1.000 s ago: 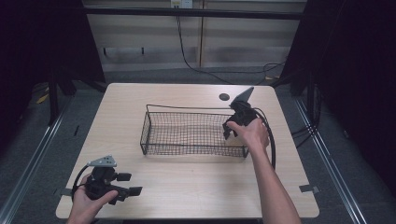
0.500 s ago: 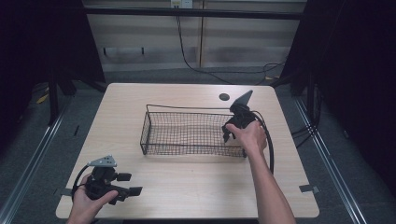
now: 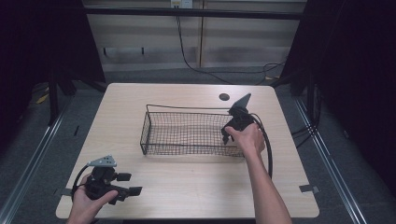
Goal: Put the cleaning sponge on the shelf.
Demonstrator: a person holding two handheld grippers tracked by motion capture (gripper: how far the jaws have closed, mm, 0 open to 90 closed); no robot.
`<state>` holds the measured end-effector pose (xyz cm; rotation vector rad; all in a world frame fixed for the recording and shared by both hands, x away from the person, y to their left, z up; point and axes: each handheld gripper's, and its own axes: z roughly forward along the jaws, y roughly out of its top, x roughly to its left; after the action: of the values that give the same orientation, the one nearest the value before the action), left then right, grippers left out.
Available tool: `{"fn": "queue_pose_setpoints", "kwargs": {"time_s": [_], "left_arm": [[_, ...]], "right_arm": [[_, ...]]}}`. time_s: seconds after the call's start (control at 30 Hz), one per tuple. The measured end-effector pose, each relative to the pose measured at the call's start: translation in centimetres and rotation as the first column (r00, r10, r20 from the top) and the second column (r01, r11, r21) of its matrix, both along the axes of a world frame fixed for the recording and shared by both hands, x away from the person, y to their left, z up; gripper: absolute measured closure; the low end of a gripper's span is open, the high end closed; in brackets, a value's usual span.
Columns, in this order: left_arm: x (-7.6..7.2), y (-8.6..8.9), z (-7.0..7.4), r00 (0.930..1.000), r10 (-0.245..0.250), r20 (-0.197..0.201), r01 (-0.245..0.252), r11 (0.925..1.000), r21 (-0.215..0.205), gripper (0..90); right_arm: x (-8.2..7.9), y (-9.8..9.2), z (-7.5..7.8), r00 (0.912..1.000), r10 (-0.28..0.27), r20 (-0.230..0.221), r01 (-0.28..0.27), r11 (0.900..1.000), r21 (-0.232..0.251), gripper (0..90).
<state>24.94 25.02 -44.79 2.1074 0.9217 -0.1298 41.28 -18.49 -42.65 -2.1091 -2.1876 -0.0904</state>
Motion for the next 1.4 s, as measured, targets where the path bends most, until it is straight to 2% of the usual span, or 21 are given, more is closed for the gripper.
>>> {"fn": "queue_pose_setpoints", "kwargs": {"time_s": [0.27,0.43,0.83,1.13,1.4], "left_arm": [[0.0,0.0,0.0,1.0,0.001,-0.002,-0.001,1.0,-0.001,20.7],[0.0,-0.1,-0.1,1.0,0.002,-0.005,-0.002,1.0,0.0,20.7],[0.0,0.0,0.0,1.0,0.001,-0.001,-0.001,1.0,0.001,20.7],[0.0,-0.1,-0.1,1.0,0.004,-0.001,-0.004,1.0,-0.003,20.7],[0.0,0.0,-0.1,1.0,0.006,-0.001,-0.006,1.0,-0.001,21.8]], "right_arm": [[0.0,0.1,-0.6,0.9999,0.011,-0.005,-0.011,1.0,0.008,26.4],[0.0,0.3,-0.8,0.9998,0.016,-0.01,-0.016,1.0,-0.008,26.2],[0.1,0.3,-1.1,0.9995,0.025,-0.019,-0.025,1.0,-0.005,25.4],[0.0,-0.2,-0.8,0.9996,0.015,-0.023,-0.014,0.998,0.055,21.6],[0.0,-0.3,-0.6,0.9998,0.017,-0.01,-0.017,0.997,0.07,19.9]]}}
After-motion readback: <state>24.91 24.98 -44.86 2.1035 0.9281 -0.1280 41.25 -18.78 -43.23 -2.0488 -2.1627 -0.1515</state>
